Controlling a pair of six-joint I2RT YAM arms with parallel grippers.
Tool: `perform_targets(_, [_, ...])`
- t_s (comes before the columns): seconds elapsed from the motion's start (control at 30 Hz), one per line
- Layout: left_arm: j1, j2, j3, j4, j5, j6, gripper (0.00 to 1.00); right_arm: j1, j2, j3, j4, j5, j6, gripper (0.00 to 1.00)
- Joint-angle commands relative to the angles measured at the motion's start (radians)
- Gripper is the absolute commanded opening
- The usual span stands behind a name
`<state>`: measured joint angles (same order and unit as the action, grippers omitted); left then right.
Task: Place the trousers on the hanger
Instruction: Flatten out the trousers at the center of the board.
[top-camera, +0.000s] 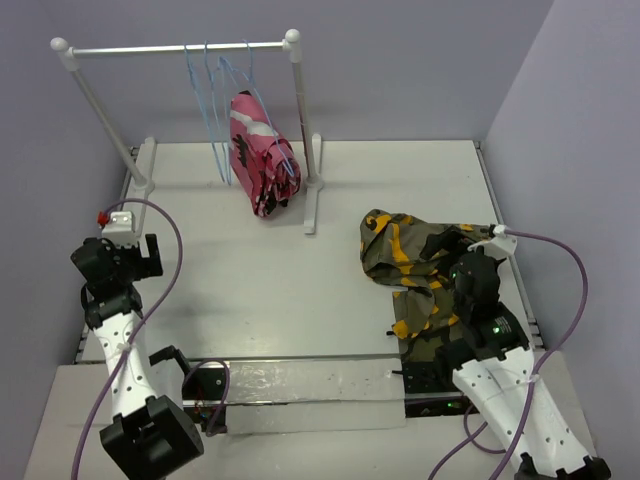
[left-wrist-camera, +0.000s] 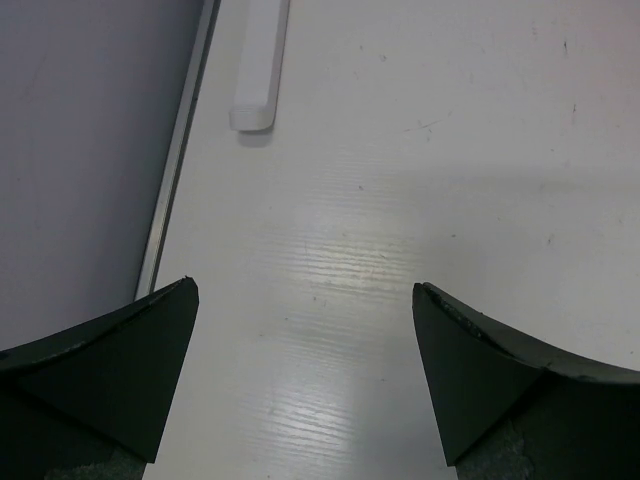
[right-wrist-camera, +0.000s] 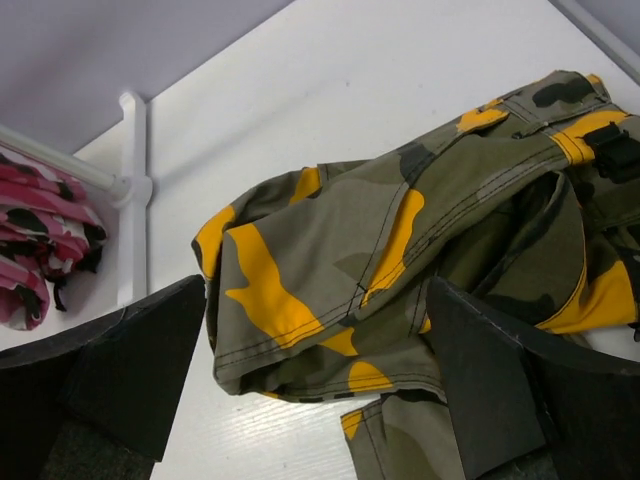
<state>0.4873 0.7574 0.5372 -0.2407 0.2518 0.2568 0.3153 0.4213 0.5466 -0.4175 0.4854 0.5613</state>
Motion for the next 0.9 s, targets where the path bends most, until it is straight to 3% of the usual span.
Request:
perform_targets(0.0, [0.008, 0.003, -0.010, 0.072, -0.061, -0.118, 0.99, -0.005, 0.097, 0.054, -0.034, 0.029, 0.036, 0.97])
perform_targets(0.13, [0.007, 0.059, 0.027, 0.068, -0.101, -0.227, 0.99, -0.036, 0.236, 0.127, -0.096, 0.047, 0.084, 0.96])
perform_targets(0.23, [0.008, 0.107, 0.141, -0.037, -0.002, -0.168, 0.98, -0.091, 0.335, 0.211, -0.138, 0.012, 0.066, 0.96])
perform_targets(0.33, [0.005, 0.143, 0.220, -0.155, 0.171, 0.008, 0.81, -0.154, 0.439, 0.236, -0.144, -0.036, 0.016, 0.97])
perform_targets(0.43, [-0.004, 0.160, 0.257, -0.207, 0.192, 0.074, 0.82, -0.211, 0.573, 0.240, -0.155, -0.098, 0.029, 0.99])
perform_targets(0.57, [-0.011, 0.172, 0.265, -0.238, 0.100, 0.118, 0.84, -0.243, 0.720, 0.226, -0.110, -0.151, 0.065, 1.00])
perform_targets(0.73, [-0.023, 0.143, 0.231, -0.283, 0.080, 0.150, 0.94, -0.253, 0.891, 0.257, -0.045, -0.090, 0.076, 1.00])
perform_targets(0.83, [-0.024, 0.145, 0.217, -0.285, 0.047, 0.138, 0.97, -0.254, 1.060, 0.308, -0.017, -0.133, 0.055, 0.88])
perform_targets(0.87, [-0.024, 0.145, 0.217, -0.283, 0.020, 0.133, 0.97, -0.254, 1.097, 0.324, -0.014, -0.154, 0.050, 0.66])
